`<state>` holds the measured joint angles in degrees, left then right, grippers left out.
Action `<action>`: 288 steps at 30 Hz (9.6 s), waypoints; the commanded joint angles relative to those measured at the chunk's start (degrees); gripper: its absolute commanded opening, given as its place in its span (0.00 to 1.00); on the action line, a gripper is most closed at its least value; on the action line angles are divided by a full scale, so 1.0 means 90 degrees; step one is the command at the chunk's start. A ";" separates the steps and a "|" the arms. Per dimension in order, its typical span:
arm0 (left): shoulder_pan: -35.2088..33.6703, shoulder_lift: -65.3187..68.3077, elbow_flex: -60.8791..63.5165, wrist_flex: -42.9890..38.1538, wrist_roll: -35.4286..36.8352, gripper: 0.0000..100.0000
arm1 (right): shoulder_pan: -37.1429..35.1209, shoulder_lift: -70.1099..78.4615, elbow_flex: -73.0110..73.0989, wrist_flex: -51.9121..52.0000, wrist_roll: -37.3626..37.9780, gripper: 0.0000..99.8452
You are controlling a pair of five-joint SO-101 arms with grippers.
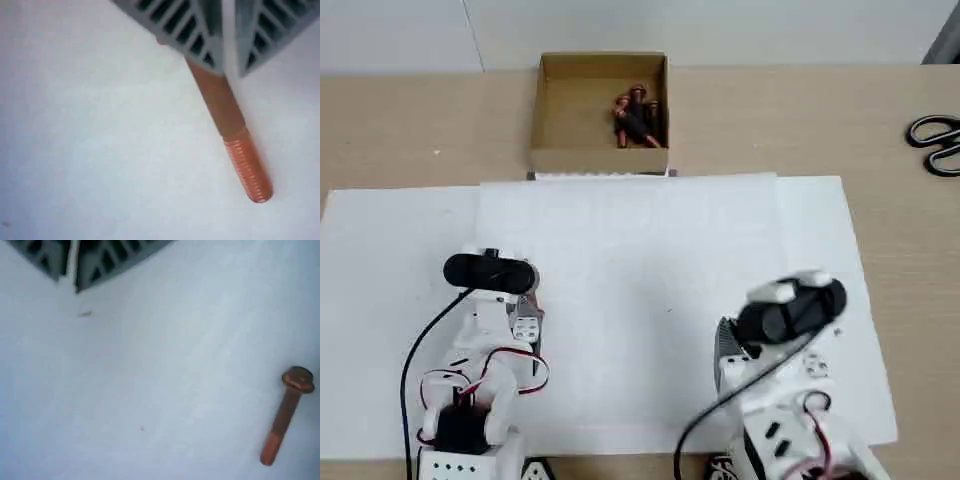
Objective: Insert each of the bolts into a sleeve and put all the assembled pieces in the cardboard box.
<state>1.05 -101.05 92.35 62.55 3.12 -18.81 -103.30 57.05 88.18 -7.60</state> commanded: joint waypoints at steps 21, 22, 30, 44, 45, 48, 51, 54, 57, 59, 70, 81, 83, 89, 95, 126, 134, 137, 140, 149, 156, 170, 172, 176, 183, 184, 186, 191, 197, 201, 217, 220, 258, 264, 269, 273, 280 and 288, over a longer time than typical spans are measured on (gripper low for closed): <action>-0.0010 -0.0068 -0.0024 -0.0020 -0.0020 0.01 | 0.0093 -0.0073 0.3634 -0.1304 -0.0469 0.00; -0.0010 -0.0068 -0.0024 -0.0020 -0.0020 0.01 | 0.0093 -0.0073 0.3634 -0.1294 -0.0469 0.00; -0.0010 -0.0068 -0.0024 -0.0020 -0.0020 0.01 | 0.0103 -0.0073 0.3634 -0.1294 -0.0469 0.00; -0.0010 -0.0068 -0.0024 -0.0020 -0.0020 0.01 | 0.0103 -0.0073 0.3634 -0.1294 -0.0469 0.00; -0.0010 -0.0068 -0.0024 -0.0020 -0.0020 0.01 | 0.0103 -0.0073 0.3634 -0.1294 -0.0469 0.00; -0.0010 -0.0068 -0.0024 -0.0020 -0.0020 0.01 | 0.0103 -0.0073 0.3634 -0.1294 -0.0469 0.00; -0.0010 -0.0068 -0.0024 -0.0020 -0.0020 0.01 | 0.0103 -0.0073 0.3634 -0.1294 -0.0469 0.00; -0.0010 -0.0068 -0.0024 -0.0020 -0.0020 0.01 | 0.0103 -0.0073 0.3634 -0.1294 -0.0469 0.00; -0.0010 -0.0068 -0.0024 -0.0020 -0.0020 0.01 | 0.0103 -0.0073 0.3634 -0.1294 -0.0469 0.00; -0.0010 -0.0068 -0.0024 -0.0020 -0.0020 0.01 | 0.0103 -0.0073 0.3634 -0.1294 -0.0469 0.00; -0.0010 -0.0068 -0.0024 -0.0020 -0.0020 0.01 | 0.0103 -0.0073 0.3634 -0.1294 -0.0469 0.00; -0.0010 -0.0068 -0.0024 -0.0020 -0.0020 0.01 | 0.0103 -0.0073 0.3634 -0.1294 -0.0469 0.00; -0.0010 -0.0068 -0.0024 -0.0020 -0.0020 0.01 | 0.0103 -0.0073 0.3634 -0.1294 -0.0469 0.00; -0.0010 -0.0068 -0.0024 -0.0020 -0.0020 0.01 | 0.0103 -0.0073 0.3634 -0.1294 -0.0469 0.00; -0.0010 -0.0068 -0.0024 -0.0020 -0.0020 0.01 | 0.0103 -0.0073 0.3634 -0.1294 -0.0469 0.00; -0.0010 -0.0068 -0.0024 -0.0020 -0.0020 0.01 | 0.0093 -0.0073 0.3643 -0.1294 -0.0459 0.00; -0.0010 -0.0068 -0.0024 -0.0020 -0.0020 0.01 | 0.0083 -0.0073 0.3614 -0.1441 -0.0488 0.00; -0.0010 -0.0068 -0.0024 -0.0020 -0.0020 0.01 | 0.0308 -0.0063 0.3253 -0.1753 -0.0391 0.00; -0.0010 -0.0068 -0.0024 -0.0020 -0.0020 0.01 | 0.0366 -0.0054 0.2608 -0.1792 -0.0039 0.00; -0.0010 -0.0068 -0.0024 -0.0020 -0.0020 0.01 | 0.0327 0.0034 0.1065 -0.1187 0.0225 0.00; -0.0010 -0.0068 -0.0024 -0.0020 -0.0020 0.01 | 0.0835 0.2212 -0.0996 -0.0376 0.0215 0.00; -0.0010 -0.0068 -0.0024 -0.0020 -0.0020 0.01 | 0.2076 0.6852 -0.4444 0.1304 -0.0147 0.00; -0.0010 -0.0068 -0.0024 -0.0020 -0.0020 0.01 | 0.2076 0.6989 -0.4327 0.1304 -0.0518 0.00; -0.0010 -0.0068 -0.0024 -0.0020 -0.0020 0.01 | 0.2076 0.7419 -0.3946 0.1236 -0.1592 0.00; -0.0010 -0.0068 -0.0024 -0.0020 -0.0020 0.01 | 0.2554 0.7995 -0.3849 0.1216 -0.2549 0.00; -0.0010 -0.0068 -0.0024 -0.0020 -0.0020 0.01 | 0.2720 0.8063 -0.3849 0.1216 -0.2549 0.00; -0.0010 -0.0068 -0.0024 -0.0020 -0.0020 0.01 | 0.2984 0.8200 -0.3829 0.1216 -0.2559 0.01; -0.0010 -0.0068 -0.0024 -0.0020 -0.0020 0.01 | 0.3482 0.8855 -0.3829 0.1206 -0.2579 0.01; -0.0010 -0.0068 -0.0024 -0.0020 -0.0020 0.01 | 0.3834 0.9734 -0.3839 0.1206 -0.2706 0.01; -0.0010 -0.0068 -0.0024 -0.0020 -0.0020 0.01 | 0.3844 0.9919 -0.3839 0.1167 -0.2716 0.05; -0.0010 -0.0068 -0.0024 -0.0020 -0.0020 0.01 | 0.3795 0.9978 -0.3849 -0.0103 -0.2950 0.17; -0.0010 -0.0068 -0.0024 -0.0020 -0.0020 0.01 | 0.3795 0.9978 -0.3849 -0.0288 -0.2940 0.18; -0.0010 -0.0068 -0.0024 -0.0020 -0.0020 0.01 | 0.2906 1.1668 -0.3663 -0.1158 -0.3614 0.23; -0.0010 -0.0068 -0.0024 -0.0020 -0.0020 0.01 | 0.3111 1.1834 -0.3673 -0.1421 -0.3614 0.18; -0.0010 -0.0068 -0.0024 -0.0020 -0.0020 0.01 | 0.3150 1.1844 -0.3673 -0.1480 -0.3565 0.00; -0.0010 -0.0068 -0.0024 -0.0020 -0.0020 0.01 | 0.3160 1.1844 -0.3663 -0.1470 -0.3565 0.01; -0.0010 -0.0068 -0.0024 -0.0020 -0.0020 0.01 | 0.3189 1.1785 -0.3702 -0.1411 -0.3331 0.00; -0.0010 -0.0068 -0.0024 -0.0020 -0.0020 0.01 | 0.3140 1.0418 -0.3868 -0.0913 -0.3243 0.00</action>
<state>1.05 -101.05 92.35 62.55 3.12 9.14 -1.93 24.35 78.59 -37.49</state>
